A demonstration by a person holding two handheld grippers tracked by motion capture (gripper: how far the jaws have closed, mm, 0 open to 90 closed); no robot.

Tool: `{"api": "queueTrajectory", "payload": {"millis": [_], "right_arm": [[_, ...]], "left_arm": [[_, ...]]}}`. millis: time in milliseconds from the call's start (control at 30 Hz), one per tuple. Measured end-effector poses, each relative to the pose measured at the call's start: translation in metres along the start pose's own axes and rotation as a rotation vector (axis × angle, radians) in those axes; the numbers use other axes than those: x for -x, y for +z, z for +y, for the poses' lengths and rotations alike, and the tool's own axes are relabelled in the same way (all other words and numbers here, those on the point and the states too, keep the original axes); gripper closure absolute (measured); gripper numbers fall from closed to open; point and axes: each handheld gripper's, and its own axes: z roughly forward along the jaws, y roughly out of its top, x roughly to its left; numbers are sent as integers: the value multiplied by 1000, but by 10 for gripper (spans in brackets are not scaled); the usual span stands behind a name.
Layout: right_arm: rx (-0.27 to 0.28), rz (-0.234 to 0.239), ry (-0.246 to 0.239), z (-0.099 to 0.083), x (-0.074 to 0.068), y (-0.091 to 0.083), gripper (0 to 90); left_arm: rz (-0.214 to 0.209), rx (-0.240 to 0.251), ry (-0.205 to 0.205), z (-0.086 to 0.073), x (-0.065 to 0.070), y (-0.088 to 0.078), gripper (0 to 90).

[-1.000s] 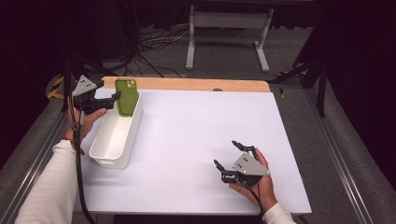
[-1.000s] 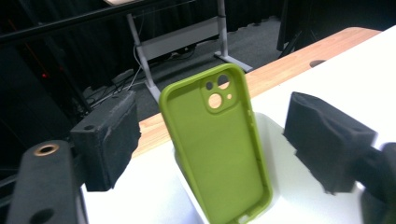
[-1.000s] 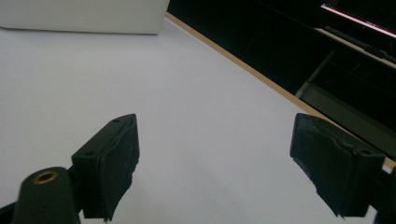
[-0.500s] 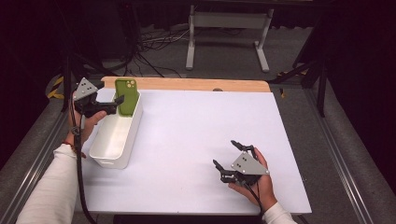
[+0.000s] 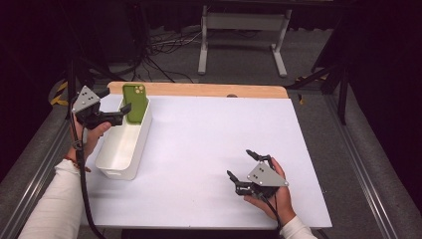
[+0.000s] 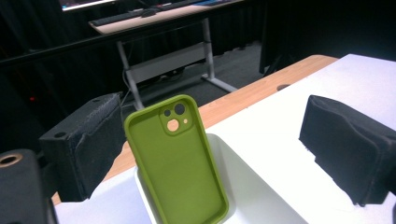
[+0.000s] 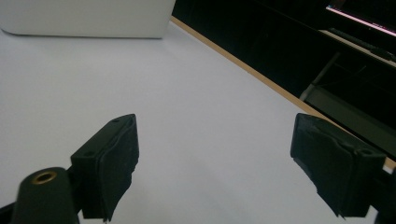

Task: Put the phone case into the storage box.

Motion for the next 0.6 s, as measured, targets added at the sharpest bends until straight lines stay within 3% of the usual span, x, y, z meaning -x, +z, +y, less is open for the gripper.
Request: {"api": "queueTrajectory", "payload": {"millis": [300,600], "right_arm": [[12,-4,6,1,1,-3,166],[12,4,9,1,-1,-3,166]], "left_arm": [[8,22,16,2,13,-14,71],[-11,44,26,-1,31,-20,70]]}}
